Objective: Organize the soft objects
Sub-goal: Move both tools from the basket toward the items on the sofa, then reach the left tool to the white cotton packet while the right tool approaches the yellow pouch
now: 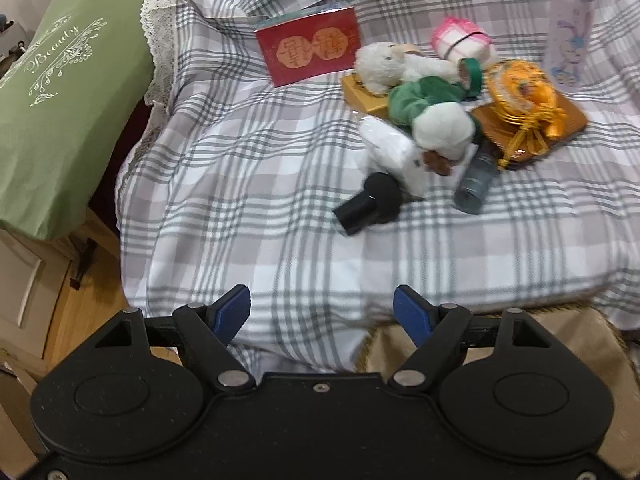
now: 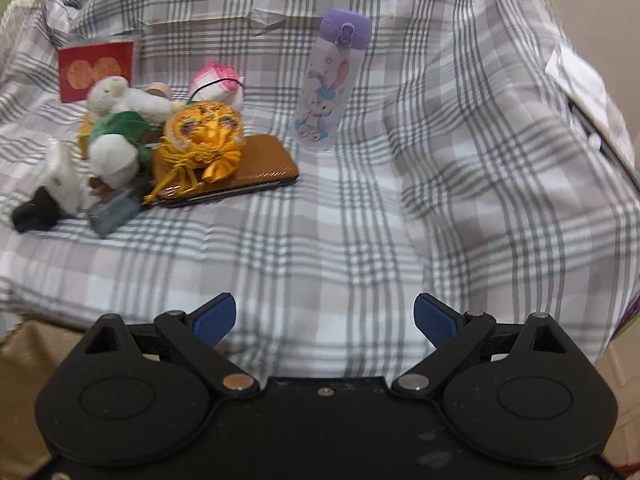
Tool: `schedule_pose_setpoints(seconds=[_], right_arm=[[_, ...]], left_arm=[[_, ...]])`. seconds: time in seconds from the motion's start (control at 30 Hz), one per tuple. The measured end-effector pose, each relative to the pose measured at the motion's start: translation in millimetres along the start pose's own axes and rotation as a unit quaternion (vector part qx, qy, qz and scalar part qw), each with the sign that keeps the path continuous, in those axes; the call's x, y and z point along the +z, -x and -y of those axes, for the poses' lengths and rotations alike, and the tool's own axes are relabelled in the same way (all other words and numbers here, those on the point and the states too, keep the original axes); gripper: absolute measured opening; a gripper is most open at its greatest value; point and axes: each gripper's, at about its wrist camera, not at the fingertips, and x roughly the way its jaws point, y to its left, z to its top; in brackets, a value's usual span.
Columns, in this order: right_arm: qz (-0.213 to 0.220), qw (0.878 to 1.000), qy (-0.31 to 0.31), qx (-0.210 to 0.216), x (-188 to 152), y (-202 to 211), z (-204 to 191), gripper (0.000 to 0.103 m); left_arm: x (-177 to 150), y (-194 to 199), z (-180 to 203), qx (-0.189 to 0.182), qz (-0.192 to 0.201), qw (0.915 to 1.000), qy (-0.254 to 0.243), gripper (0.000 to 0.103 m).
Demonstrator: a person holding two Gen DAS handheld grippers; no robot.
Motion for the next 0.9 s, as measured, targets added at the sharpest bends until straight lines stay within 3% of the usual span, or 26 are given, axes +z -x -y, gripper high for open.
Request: schedule_pose_setpoints(seconds=[0.13, 0.23, 0.4, 0.5, 0.6, 0.7, 0.9], right_arm=[[0.051, 0.997, 0.036, -0.051, -6, -16, -9, 0.096], [0.068, 0.994, 0.063, -0.064, -10, -23, -16, 0.096], [0.055, 0.996, 0.054, -0.043, -11, -29, -18, 0.096], [0.057, 0.995, 0.053, -0.055, -14, -33, -22, 0.096], [0.033, 0.997, 0.036, -0.054, -14, -42, -20, 0.096], [0.007, 0.999, 0.004, -0.041, -13, -48, -13, 0.096], [0.007, 0.999, -0.010, -0.049, -13, -49, -9, 0.096]], left_arm=[[4, -11, -4, 0.024, 0.010, 0.9997, 0.001, 0.076], [6, -18, -9, 0.022, 0.010, 0.9997, 0.008, 0.076], [6, -29, -19, -0.015, -0.015, 0.9990, 0.039, 0.075], [4, -35, -23, -0.034, -0.033, 0.9970, 0.061, 0.075], [3, -41, -23, -0.031, -0.040, 0.9964, 0.068, 0.075], [1, -43, -20, -0.002, -0.033, 0.9977, 0.059, 0.075], [-1, -51, -21, -0.022, -0.046, 0.9963, 0.069, 0.075]])
